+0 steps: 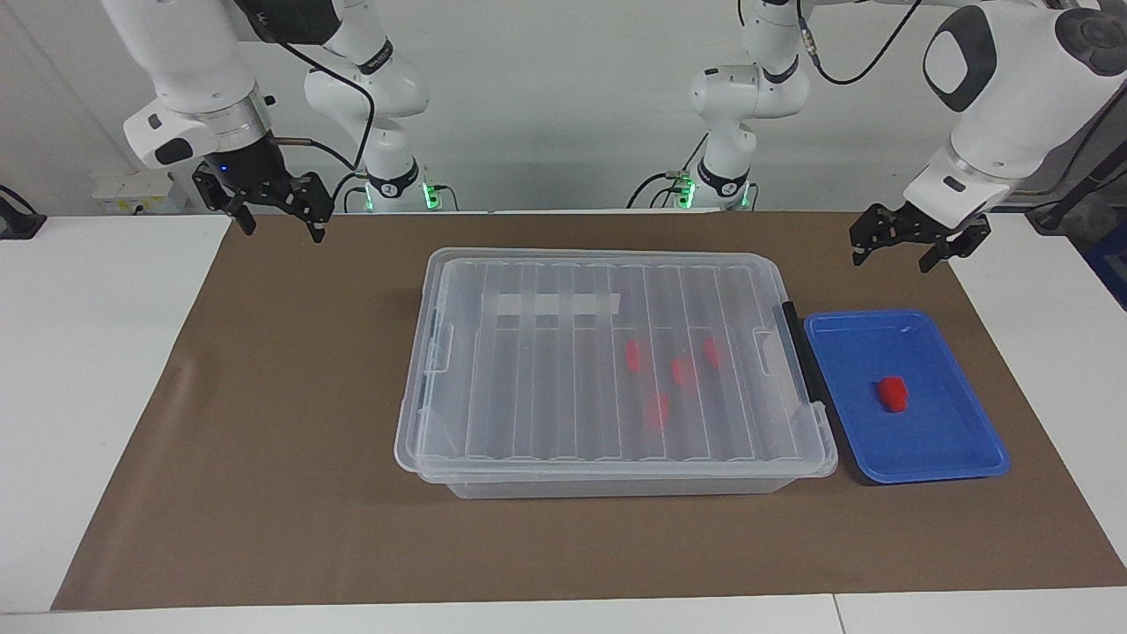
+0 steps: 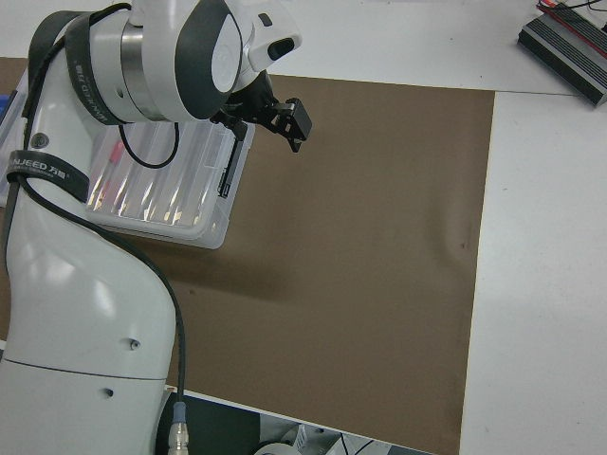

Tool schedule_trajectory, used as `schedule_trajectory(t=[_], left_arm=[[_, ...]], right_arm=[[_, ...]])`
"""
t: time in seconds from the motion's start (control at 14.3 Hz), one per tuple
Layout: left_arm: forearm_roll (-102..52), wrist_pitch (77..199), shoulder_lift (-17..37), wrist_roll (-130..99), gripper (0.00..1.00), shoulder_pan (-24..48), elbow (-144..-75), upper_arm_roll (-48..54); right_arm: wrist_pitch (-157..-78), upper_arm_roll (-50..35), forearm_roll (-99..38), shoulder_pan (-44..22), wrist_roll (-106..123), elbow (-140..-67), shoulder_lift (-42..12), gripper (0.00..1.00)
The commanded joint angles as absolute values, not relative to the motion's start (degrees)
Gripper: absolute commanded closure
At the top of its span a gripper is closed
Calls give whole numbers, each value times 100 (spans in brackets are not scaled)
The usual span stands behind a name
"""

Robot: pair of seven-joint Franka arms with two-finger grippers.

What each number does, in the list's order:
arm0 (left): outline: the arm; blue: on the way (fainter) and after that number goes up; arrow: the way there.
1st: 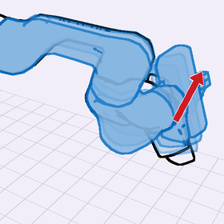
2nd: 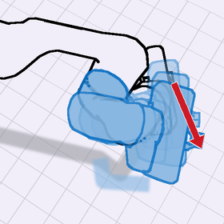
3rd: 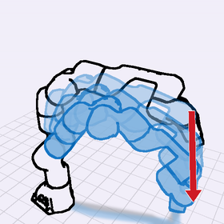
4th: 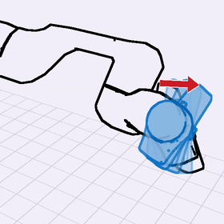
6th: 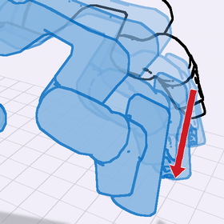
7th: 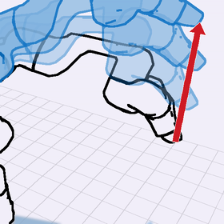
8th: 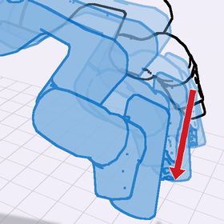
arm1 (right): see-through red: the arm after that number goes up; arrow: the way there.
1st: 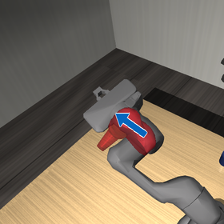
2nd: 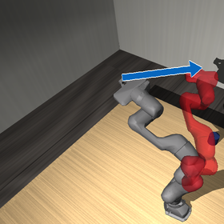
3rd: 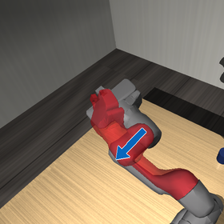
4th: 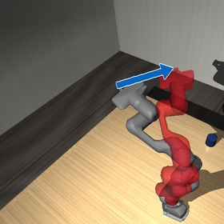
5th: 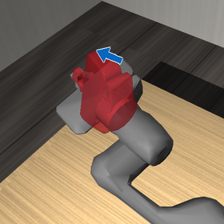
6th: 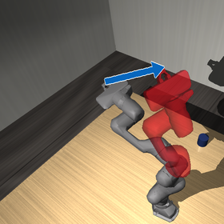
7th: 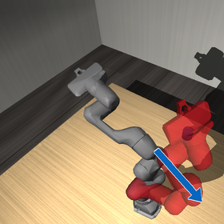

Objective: Place red block in blue tray from box

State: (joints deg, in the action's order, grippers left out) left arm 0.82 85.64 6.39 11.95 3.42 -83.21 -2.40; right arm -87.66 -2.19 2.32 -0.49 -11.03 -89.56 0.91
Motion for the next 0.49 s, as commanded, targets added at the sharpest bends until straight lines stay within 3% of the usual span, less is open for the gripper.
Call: schedule_trajectory(t=[0.0,0.42], left_arm=[[149,8446,554,1151,0,448,-8297,-334],[149,8446,369,1143,0,448,-8561,-334]], right_arm=[[-8736,-246,211,0,-984,-9132,255,0],[-8736,-237,211,0,-993,-9176,264,0]])
